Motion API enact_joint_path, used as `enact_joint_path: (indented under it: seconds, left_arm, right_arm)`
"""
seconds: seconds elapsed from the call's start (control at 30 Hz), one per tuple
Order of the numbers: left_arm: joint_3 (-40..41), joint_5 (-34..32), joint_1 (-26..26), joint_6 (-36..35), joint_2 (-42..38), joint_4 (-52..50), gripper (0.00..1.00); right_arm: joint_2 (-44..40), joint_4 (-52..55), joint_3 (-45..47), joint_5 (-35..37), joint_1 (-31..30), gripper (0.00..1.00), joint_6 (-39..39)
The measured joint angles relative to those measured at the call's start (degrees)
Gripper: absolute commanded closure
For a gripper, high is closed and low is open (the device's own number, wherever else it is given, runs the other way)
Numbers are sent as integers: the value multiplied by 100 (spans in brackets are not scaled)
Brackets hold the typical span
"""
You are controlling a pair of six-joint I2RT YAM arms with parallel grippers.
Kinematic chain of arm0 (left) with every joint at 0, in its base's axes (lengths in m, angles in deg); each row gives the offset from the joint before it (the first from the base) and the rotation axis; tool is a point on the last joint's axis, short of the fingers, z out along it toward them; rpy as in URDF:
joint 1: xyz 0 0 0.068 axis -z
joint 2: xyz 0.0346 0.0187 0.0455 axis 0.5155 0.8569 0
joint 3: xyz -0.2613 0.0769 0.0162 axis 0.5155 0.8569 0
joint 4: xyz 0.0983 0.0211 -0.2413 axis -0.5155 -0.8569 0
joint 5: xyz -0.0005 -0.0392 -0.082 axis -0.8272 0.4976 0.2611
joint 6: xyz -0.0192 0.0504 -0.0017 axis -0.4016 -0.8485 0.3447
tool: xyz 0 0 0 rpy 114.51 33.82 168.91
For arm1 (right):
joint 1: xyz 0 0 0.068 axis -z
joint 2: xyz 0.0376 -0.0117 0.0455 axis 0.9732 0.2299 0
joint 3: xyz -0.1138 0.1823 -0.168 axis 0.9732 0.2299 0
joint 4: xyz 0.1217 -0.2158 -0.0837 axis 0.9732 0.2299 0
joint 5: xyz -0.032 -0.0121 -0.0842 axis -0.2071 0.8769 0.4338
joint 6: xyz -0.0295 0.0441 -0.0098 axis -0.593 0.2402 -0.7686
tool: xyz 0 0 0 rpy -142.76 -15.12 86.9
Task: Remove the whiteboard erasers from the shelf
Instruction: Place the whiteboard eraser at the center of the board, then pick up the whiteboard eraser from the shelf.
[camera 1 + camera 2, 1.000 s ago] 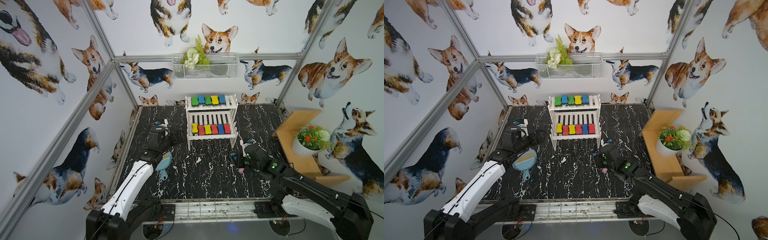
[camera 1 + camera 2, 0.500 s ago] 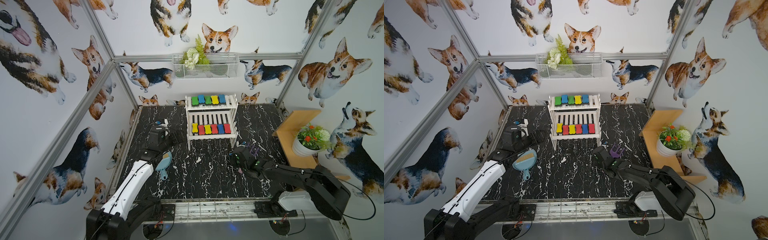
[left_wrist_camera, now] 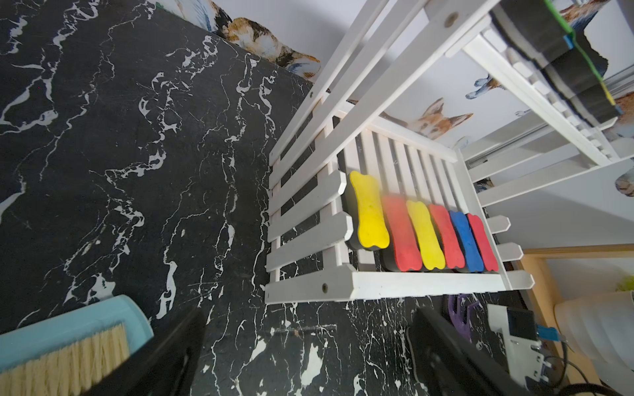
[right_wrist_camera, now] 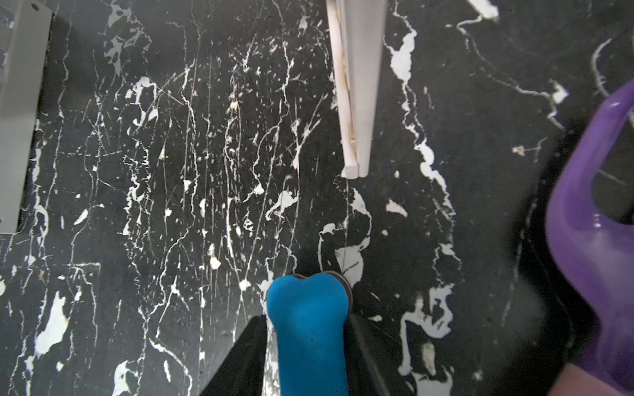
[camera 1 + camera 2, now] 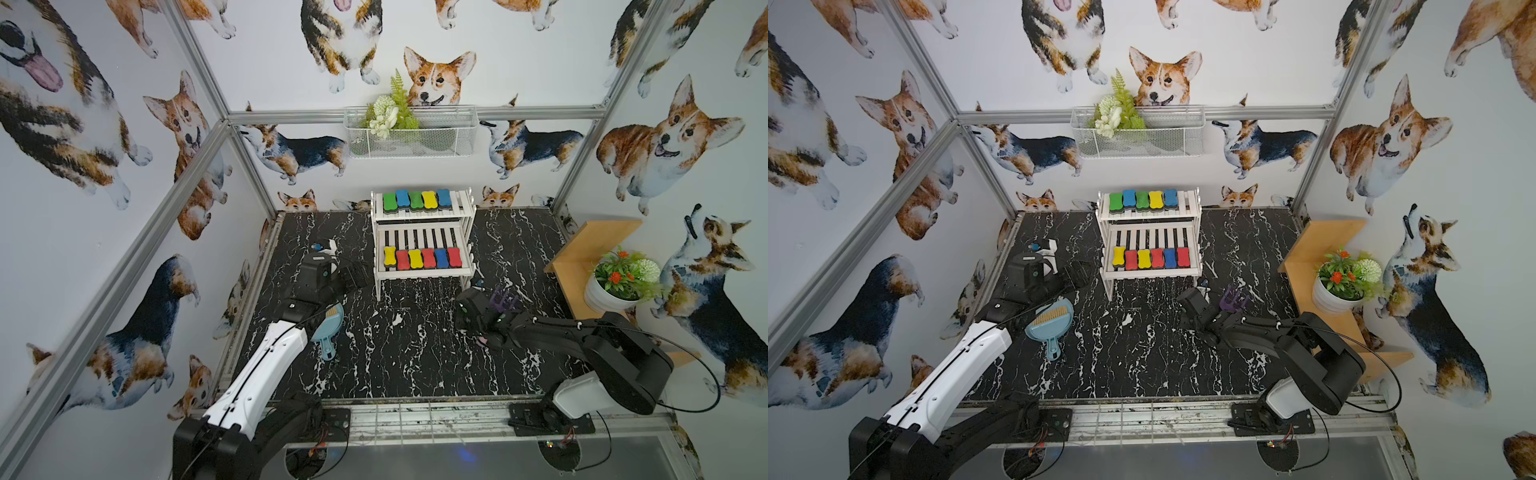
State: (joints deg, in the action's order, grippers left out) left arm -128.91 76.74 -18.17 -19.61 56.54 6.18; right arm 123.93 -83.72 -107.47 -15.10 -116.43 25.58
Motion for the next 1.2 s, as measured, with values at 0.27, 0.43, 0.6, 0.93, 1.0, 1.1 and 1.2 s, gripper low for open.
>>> enact_joint_path:
  seconds: [0.27, 0.43, 0.6, 0.93, 1.0, 1.1, 1.2]
  left_arm:
    - [22, 2, 0, -2, -52, -79, 1]
    - [22, 9, 0, -22, -70, -83, 1]
    - [50, 28, 0, -26, -74, -76, 0]
    - [138, 146, 0, -83, -87, -70, 0]
    - [138, 155, 0, -87, -96, -70, 0]
    - [138, 157, 0, -109, -98, -70, 0]
    - [140, 157, 0, -114, -116, -68, 0]
  right_arm:
    - [-706, 293, -28, -2, 0, 38, 0]
    - [-1552, 841, -243, -4, 0, 33, -50]
    - [-2256, 1497, -1038, 13, 0, 33, -348]
    - [-1207, 2330, -3792, -162, 472, 34, -1318]
    - [-772, 2441, -4417, -273, 632, 34, -1480]
    - [-98, 2610, -5335, -345, 728, 34, -1709]
    - [540, 2780, -6164, -463, 782, 34, -1928]
